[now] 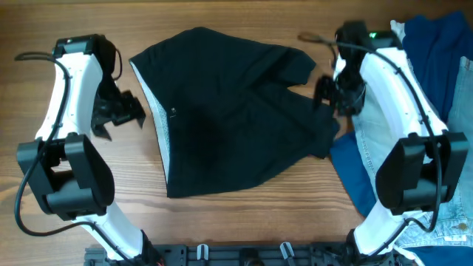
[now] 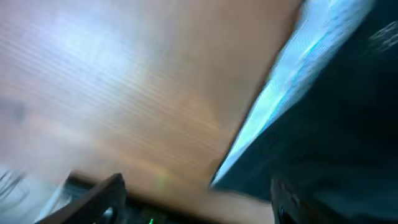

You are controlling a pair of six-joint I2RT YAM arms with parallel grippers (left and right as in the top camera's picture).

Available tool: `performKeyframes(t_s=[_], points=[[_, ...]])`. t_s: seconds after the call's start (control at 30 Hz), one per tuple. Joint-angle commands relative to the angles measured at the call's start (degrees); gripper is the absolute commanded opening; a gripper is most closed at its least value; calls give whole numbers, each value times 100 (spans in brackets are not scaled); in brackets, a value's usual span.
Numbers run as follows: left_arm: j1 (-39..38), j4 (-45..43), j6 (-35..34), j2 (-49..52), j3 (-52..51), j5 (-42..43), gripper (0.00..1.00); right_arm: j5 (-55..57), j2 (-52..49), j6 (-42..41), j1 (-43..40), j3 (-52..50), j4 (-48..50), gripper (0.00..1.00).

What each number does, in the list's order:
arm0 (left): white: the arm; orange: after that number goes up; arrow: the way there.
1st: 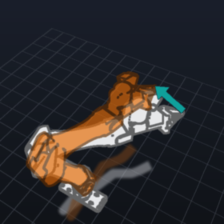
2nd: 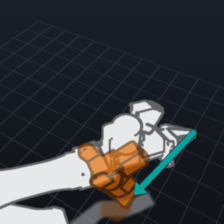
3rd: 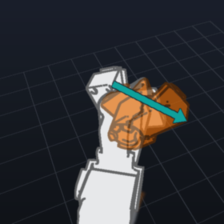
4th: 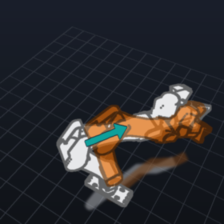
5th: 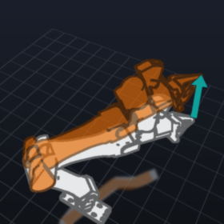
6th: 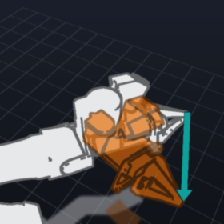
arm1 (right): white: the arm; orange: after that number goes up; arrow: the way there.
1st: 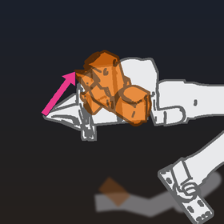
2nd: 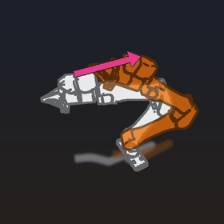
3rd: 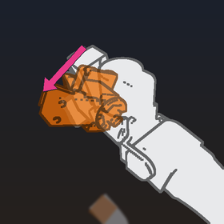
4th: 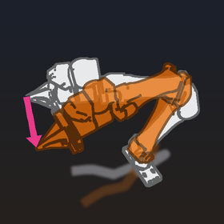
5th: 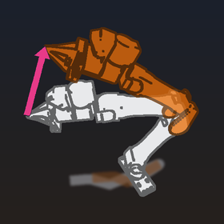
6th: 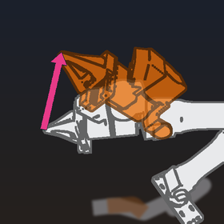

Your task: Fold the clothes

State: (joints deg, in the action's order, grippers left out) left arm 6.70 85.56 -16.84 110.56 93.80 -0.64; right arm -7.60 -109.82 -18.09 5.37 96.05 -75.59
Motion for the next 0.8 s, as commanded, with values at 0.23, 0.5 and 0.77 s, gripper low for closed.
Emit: performKeyframes(t_s=[0.23,0.5,0.77], points=[[-144,-1585,-9,-92,59,1563,71,-153,142,92,2,-66,-463,64],[-533,-2070,-11,142,-887,1670,68,-321,144,-153,254,-2885,-319,46],[-531,-2470,-11,195,-1027,1672,76,595,195,-656,323,-2828,-221,51]])
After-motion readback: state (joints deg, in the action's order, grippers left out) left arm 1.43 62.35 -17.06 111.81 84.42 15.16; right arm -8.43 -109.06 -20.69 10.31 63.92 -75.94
